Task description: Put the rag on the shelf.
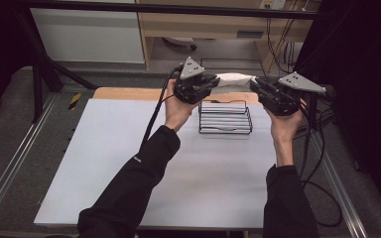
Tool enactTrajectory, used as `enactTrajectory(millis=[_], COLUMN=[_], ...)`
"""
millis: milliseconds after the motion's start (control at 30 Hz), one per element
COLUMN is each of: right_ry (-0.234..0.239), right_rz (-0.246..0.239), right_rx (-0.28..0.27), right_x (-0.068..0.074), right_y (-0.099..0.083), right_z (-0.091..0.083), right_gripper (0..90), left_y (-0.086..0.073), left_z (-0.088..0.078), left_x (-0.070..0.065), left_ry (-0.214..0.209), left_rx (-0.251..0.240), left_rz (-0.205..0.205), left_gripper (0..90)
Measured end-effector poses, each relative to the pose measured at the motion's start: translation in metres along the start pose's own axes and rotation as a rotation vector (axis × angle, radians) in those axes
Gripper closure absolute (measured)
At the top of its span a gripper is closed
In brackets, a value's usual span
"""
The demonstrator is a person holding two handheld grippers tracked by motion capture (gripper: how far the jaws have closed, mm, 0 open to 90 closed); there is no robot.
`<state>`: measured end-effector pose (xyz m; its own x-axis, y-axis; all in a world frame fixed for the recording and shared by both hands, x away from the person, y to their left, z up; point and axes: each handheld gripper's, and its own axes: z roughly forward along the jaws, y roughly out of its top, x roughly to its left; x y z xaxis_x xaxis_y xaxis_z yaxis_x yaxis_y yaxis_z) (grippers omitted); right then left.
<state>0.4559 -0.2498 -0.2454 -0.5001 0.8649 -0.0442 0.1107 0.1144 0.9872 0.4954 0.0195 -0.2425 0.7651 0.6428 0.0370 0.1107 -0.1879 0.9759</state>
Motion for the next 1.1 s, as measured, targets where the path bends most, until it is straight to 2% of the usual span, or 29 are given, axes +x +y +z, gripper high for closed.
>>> enactTrajectory(millis=[367,433,500,600,800,933,1100], right_ry=[0.02,0.028,0.032,0.027,0.017,0.016,0.022], right_rz=[0.004,0.006,0.003,0.01,0.01,0.012,0.022], right_rx=[0.016,0.018,0.039,0.06,0.085,0.094,0.112], right_x=[0.003,0.004,0.004,0.003,0.003,0.003,0.003], right_y=[-0.003,-0.003,-0.003,-0.006,-0.014,-0.018,-0.024], right_z=[-0.006,-0.007,-0.008,-0.006,-0.001,0.002,0.007], right_gripper=[71.9,75.3,82.7,85.3,85.8,85.6,84.1], left_y=[-0.007,-0.008,-0.009,-0.01,-0.014,-0.018,-0.022], left_z=[0.0,0.001,0.001,0.002,0.001,0.001,0.003], left_x=[-0.002,-0.003,-0.003,-0.004,-0.004,-0.004,-0.005], left_ry=[-0.003,-0.004,-0.005,-0.004,-0.027,-0.043,-0.022], left_rx=[0.033,0.039,0.04,0.046,0.068,0.114,0.139], left_rz=[0.004,0.004,0.005,0.005,-0.006,-0.025,-0.023], left_gripper=[81.6,81.6,81.4,81.1,75.4,72.6,78.6])
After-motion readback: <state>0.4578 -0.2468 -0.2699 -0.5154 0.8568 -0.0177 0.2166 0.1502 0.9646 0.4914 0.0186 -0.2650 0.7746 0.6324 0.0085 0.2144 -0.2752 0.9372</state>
